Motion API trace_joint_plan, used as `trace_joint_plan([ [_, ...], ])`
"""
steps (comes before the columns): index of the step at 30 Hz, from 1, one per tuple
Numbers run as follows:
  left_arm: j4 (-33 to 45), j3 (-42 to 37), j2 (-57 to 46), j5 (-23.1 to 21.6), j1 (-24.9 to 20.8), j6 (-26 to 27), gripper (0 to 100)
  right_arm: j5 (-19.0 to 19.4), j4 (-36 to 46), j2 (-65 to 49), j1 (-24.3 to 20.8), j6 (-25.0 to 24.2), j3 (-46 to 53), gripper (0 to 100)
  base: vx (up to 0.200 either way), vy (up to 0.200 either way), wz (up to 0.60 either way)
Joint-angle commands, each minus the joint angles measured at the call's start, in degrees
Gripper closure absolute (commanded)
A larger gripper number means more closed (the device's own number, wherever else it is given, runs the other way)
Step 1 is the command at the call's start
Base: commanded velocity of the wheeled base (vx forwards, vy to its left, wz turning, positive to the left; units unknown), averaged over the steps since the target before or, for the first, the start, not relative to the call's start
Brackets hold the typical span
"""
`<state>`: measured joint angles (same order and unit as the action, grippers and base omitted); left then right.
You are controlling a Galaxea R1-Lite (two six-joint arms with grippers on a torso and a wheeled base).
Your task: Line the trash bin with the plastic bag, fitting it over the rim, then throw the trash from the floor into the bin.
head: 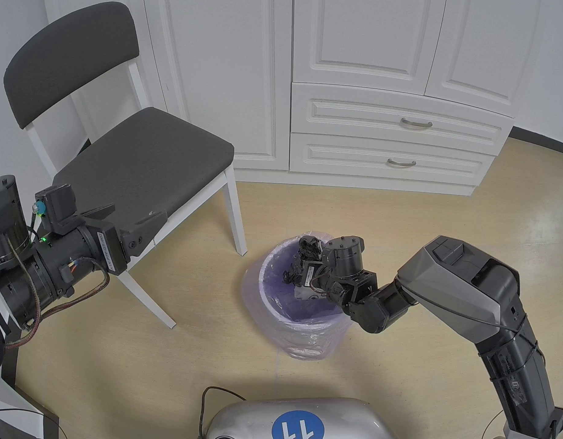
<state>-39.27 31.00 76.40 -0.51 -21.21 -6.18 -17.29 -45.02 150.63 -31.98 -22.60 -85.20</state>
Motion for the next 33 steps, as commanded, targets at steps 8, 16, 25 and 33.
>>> trace_joint_plan([
  [8,-0.02,-0.06,-0.29,-0.02,0.03,0.03,0,1.03,-0.77,0.11,-0.54,3.09,1.35,100,0.000,0.000,0.00],
  [16,-0.02,0.02,-0.20,-0.02,0.03,0.03,0,1.29,-1.65,2.39,0.07,3.09,0.74,100,0.000,0.000,0.00],
  [25,-0.02,0.02,0.07,-0.02,0.03,0.03,0,1.99,-3.94,6.17,0.34,3.09,-2.78,100,0.000,0.000,0.00],
  [33,-0.02,0.02,0.07,-0.02,0.03,0.03,0,1.91,-4.02,5.82,0.25,3.18,-2.08,100,0.000,0.000,0.00],
])
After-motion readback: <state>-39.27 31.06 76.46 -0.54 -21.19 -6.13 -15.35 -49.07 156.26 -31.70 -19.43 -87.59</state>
